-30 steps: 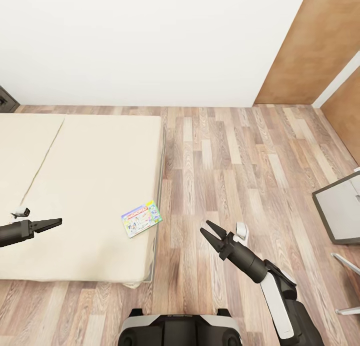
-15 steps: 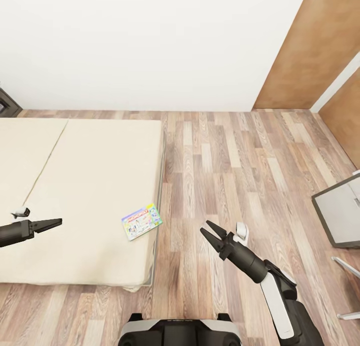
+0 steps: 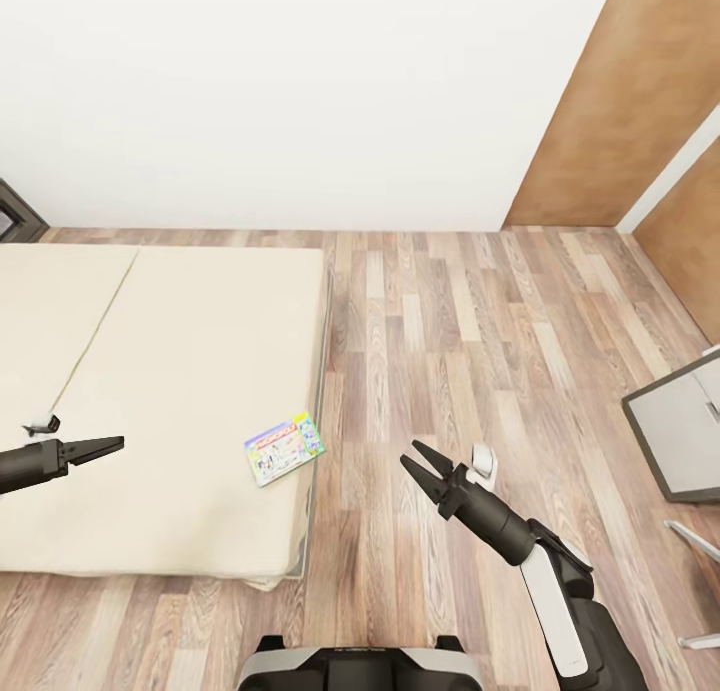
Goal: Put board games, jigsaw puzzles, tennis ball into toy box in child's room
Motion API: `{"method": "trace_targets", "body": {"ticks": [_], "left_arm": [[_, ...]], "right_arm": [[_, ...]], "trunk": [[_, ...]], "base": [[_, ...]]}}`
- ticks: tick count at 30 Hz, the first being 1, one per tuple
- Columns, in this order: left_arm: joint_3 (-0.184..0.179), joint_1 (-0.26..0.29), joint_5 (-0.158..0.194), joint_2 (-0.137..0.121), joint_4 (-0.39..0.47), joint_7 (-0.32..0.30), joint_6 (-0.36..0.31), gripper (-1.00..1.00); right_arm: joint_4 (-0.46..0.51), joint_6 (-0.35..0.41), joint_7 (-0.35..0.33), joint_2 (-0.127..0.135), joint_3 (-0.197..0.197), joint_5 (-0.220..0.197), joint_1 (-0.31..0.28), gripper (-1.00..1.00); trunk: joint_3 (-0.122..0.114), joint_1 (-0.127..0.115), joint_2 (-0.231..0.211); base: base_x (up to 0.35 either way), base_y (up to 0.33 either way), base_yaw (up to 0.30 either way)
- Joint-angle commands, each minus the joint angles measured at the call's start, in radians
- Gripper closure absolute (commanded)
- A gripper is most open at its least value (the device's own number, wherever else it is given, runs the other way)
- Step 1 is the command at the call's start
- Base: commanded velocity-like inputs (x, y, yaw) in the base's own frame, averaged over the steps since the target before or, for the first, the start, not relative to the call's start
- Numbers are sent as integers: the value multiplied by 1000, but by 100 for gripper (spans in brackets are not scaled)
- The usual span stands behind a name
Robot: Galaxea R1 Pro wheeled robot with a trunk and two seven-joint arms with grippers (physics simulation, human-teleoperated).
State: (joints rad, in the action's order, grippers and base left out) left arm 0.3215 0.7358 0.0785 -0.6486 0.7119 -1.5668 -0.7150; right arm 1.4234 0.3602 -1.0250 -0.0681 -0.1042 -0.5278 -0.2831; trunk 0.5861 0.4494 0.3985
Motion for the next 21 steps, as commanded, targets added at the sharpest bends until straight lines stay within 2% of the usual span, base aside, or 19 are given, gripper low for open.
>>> {"method": "trace_targets", "body": {"ticks": [1, 21], "left_arm": [[0, 0, 0, 0, 0, -4, -11, -100], [-1, 0, 0, 0, 0, -4, -11, -100]], "right_arm": [[0, 9, -3, -1, -2, -5, 0, -100], [0, 8, 0, -1, -2, -4, 0, -100]], "trunk": [[0, 1, 1], [-34, 1, 1]], "base": [[0, 0, 0], [0, 0, 0]]}}
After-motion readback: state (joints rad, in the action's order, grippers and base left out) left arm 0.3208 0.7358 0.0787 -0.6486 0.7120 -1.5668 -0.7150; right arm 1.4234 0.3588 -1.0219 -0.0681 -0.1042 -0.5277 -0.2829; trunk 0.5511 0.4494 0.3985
